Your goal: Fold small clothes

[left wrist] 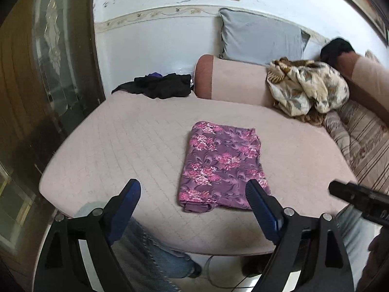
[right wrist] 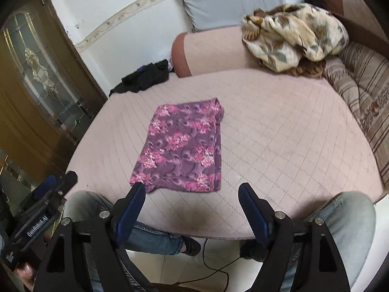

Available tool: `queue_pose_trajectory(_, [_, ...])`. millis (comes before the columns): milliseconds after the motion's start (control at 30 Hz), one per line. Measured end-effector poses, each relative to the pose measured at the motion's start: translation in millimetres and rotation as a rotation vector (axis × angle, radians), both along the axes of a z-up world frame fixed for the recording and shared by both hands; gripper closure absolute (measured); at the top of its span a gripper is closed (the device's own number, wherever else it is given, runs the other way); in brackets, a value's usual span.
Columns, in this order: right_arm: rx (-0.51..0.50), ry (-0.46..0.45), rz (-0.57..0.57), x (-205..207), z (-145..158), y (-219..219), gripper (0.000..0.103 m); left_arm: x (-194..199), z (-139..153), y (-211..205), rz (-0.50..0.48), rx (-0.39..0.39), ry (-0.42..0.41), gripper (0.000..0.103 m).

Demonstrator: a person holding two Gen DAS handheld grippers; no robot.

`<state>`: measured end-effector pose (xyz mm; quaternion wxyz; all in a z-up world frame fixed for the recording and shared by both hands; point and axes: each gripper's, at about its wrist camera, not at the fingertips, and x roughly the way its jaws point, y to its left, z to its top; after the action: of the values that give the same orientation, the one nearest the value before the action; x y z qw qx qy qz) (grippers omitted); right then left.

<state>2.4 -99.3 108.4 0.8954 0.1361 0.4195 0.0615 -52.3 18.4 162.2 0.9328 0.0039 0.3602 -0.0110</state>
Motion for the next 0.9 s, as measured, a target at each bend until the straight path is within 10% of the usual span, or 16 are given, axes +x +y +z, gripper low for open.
queue_pose_trajectory(900, [-0.129, -0.058, -0.005, -4.8, 32.3, 31.1, 0.019, -5.9, 13.7, 3.0, 0.076, 0.016, 0.013, 0.014])
